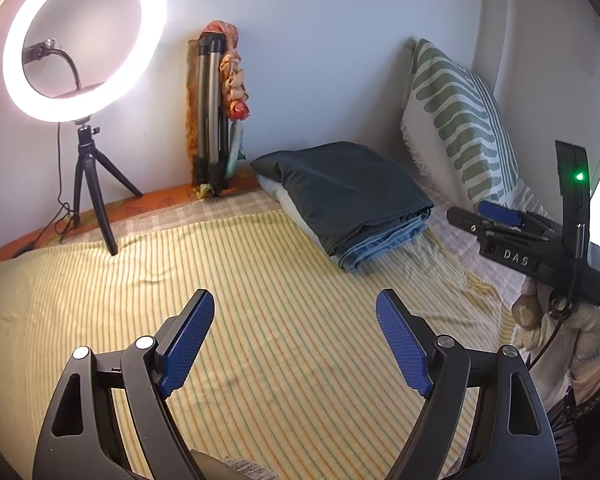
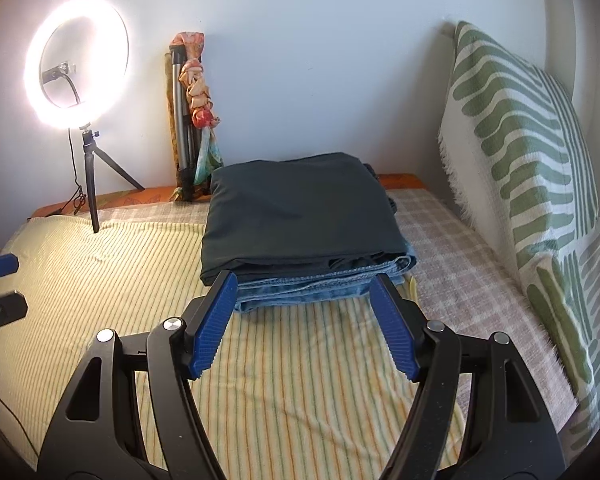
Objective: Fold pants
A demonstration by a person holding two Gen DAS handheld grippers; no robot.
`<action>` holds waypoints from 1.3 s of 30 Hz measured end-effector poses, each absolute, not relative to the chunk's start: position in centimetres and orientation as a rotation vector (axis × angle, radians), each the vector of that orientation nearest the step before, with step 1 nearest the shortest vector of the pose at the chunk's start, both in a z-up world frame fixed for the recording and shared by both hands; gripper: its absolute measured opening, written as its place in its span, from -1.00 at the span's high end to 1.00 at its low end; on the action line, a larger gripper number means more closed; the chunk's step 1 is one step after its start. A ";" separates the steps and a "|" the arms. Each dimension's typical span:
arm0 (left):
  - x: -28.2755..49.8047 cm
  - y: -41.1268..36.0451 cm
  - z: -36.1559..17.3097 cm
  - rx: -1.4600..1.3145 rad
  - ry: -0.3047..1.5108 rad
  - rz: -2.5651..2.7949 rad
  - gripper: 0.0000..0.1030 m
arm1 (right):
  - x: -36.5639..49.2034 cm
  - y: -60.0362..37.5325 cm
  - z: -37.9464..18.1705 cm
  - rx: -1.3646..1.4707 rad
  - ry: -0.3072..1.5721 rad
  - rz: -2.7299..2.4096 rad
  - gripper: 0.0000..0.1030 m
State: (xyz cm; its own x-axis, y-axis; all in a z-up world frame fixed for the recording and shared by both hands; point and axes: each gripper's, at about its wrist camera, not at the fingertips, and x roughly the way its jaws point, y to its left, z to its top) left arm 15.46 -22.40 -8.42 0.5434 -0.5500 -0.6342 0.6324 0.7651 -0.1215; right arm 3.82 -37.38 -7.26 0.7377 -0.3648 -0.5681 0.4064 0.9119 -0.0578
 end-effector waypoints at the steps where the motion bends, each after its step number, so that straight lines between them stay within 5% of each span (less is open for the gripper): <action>1: 15.4 -22.4 -8.5 0.132 0.703 -0.701 -0.61 | 3.8 -37.4 -7.2 0.074 0.605 -0.427 -0.39; 39: 16.2 -22.0 -8.9 0.093 0.743 -0.717 -0.62 | 4.4 -37.6 -8.4 0.076 0.653 -0.393 -0.39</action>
